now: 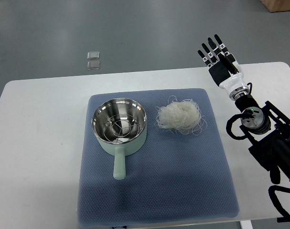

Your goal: Put vermicelli into pot with right hand

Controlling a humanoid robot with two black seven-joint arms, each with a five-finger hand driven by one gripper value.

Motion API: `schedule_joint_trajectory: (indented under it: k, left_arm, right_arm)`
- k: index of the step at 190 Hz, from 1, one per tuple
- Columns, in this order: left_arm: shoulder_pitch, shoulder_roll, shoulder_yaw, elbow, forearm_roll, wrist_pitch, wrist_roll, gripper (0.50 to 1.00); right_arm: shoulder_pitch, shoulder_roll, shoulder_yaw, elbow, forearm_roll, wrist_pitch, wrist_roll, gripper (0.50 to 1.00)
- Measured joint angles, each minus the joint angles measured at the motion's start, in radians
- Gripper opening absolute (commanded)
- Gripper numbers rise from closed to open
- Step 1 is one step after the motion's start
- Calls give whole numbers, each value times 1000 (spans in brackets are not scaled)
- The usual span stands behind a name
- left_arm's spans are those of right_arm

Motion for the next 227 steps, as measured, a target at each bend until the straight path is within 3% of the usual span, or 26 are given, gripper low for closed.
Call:
schedule_joint_trajectory:
  k: [79,119,151,180,227]
  left_arm:
    - [0,0,0,0,0,0,0,1000]
    - [0,0,0,-2,0,-3,0,1000]
    - [0,0,0,-3,1,-3,-1,1000]
    - [0,0,0,-4,1,-4,-1,1000]
    - [0,0,1,-34,1,-5,-1,1000]
  right_arm:
    - [6,-9,-3,0,-13,1,-4,928]
    - [51,-77,-133,0,-76,-1,-11,928]
    - [184,-182,-393,-2,-263,-4,-27,928]
    - [394,-288,-714,-1,-531,6,-48,928]
    - [797,-328,-1270,54,-827,134,-96,930]
